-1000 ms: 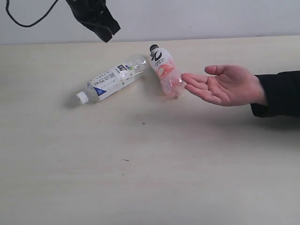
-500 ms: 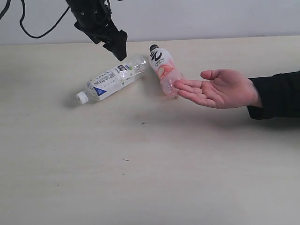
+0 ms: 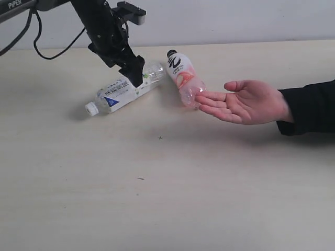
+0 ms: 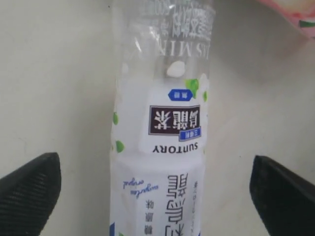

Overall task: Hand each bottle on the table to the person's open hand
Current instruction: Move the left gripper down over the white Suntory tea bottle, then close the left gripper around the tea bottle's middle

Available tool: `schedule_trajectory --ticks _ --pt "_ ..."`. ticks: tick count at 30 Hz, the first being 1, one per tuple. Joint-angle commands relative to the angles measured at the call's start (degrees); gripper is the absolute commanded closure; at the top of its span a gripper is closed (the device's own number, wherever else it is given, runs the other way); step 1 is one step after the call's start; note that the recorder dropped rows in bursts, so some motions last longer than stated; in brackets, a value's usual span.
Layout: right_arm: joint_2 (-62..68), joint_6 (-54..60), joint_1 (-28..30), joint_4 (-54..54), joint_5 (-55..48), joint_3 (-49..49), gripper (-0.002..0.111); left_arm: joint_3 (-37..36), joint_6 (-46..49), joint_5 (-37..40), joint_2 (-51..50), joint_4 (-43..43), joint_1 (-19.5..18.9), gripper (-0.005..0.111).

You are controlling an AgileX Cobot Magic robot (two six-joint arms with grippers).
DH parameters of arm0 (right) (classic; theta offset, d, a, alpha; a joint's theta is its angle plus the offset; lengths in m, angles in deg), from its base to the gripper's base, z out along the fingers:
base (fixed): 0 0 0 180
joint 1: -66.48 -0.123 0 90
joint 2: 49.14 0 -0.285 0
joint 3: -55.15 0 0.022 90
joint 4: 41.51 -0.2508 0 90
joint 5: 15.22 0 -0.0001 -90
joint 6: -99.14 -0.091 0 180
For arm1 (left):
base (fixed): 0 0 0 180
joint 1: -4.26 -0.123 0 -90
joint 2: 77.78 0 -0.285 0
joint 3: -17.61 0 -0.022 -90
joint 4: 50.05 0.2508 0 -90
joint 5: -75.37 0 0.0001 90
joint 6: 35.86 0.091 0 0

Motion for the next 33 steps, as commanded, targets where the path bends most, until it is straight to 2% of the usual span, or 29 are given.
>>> schedule_trajectory --ticks 1,13,15,17,21,24,33 --pt "-0.2 -0.1 -0.2 0.1 0.5 0.3 0.108 -0.2 0.6 -0.1 -2.2 -0.1 0.0 0.006" --pt "-0.2 -0.1 -0.2 0.1 0.5 0.3 0.108 -0.2 0.7 -0.1 -4.4 -0.1 0.0 0.008" --pt "-0.2 -0.1 -0.2 0.1 0.5 0.3 0.108 -0.2 0.7 -0.1 -4.6 -0.1 0.0 0.020" --pt "-0.2 -0.1 -0.2 0.1 0.5 0.3 0.108 -0.2 0.2 -0.1 -4.6 0.0 0.0 0.038" --pt "-0.2 -0.1 -0.2 0.1 0.5 0.3 0.108 -0.2 -3.9 -0.1 -4.6 1.4 0.0 0.085" --pt "-0.2 -0.1 -0.2 0.1 0.5 0.3 0.108 -0.2 -6.6 -0.1 -4.6 3.6 -0.1 0.107" --pt "-0.2 -0.1 -0.2 0.1 0.5 0.3 0.108 -0.2 -12.1 -0.1 -2.4 6.3 -1.1 0.107"
